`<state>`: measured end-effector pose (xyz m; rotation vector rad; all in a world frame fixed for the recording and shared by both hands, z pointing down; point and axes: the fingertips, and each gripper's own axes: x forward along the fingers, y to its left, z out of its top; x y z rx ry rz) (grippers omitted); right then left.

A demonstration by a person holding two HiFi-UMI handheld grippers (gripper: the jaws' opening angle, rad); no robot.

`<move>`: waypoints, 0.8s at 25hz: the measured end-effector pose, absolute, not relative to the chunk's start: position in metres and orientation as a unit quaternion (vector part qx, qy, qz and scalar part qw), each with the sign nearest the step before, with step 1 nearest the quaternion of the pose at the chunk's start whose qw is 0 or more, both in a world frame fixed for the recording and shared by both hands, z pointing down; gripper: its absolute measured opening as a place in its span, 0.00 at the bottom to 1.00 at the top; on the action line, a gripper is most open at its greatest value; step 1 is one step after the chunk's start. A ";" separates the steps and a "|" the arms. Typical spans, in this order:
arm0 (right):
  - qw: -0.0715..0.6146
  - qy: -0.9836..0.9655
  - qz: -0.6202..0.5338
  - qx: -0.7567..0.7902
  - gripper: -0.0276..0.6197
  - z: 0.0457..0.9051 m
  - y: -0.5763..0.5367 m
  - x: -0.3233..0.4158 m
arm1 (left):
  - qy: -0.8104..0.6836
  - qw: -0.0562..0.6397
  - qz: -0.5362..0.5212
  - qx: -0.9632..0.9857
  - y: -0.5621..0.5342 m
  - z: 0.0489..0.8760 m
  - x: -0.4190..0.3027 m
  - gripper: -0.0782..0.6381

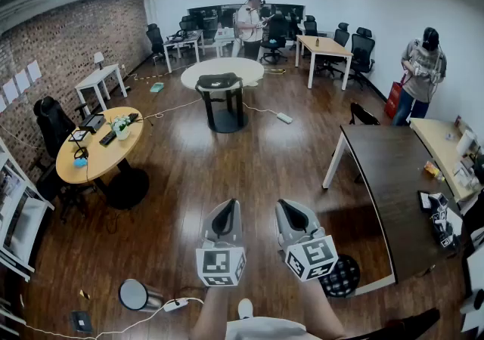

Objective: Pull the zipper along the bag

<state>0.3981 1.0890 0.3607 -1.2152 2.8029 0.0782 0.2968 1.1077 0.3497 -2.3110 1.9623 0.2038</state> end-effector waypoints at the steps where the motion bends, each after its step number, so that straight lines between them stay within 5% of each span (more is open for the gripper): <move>1: 0.044 0.916 0.025 -0.399 0.02 0.361 1.079 0.389 | 0.642 0.050 0.068 -0.762 1.099 0.350 0.288 0.13; 20: 0.030 0.938 0.006 -0.346 0.02 0.386 0.843 0.269 | 0.670 0.026 0.051 -0.740 0.870 0.379 0.179 0.13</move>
